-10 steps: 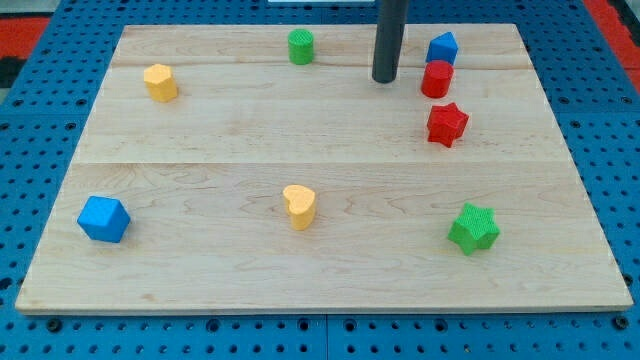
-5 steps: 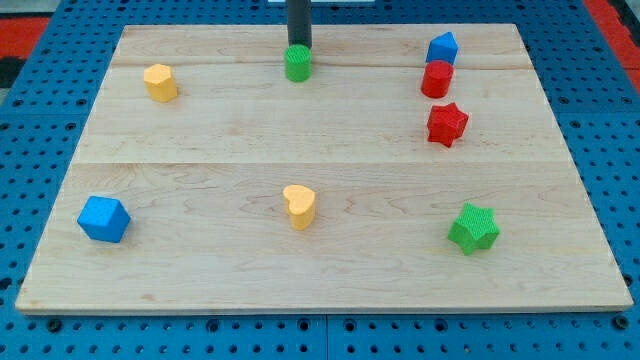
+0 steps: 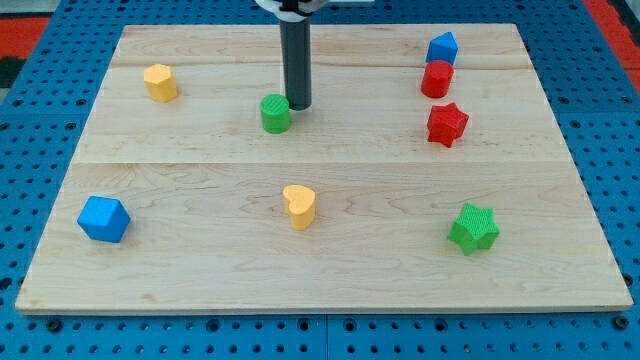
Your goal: Slide the green circle slightly down
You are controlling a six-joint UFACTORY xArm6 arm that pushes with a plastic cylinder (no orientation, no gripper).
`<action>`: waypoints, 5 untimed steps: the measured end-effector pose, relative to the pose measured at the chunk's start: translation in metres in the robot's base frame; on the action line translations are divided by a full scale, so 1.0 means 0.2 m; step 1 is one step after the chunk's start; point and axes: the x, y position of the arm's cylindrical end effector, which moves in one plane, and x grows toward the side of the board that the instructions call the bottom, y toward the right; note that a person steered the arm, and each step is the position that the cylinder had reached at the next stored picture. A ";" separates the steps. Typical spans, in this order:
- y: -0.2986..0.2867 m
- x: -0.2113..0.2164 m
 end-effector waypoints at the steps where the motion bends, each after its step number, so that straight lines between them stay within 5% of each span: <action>1: -0.11 -0.07; 5: 0.09 0.37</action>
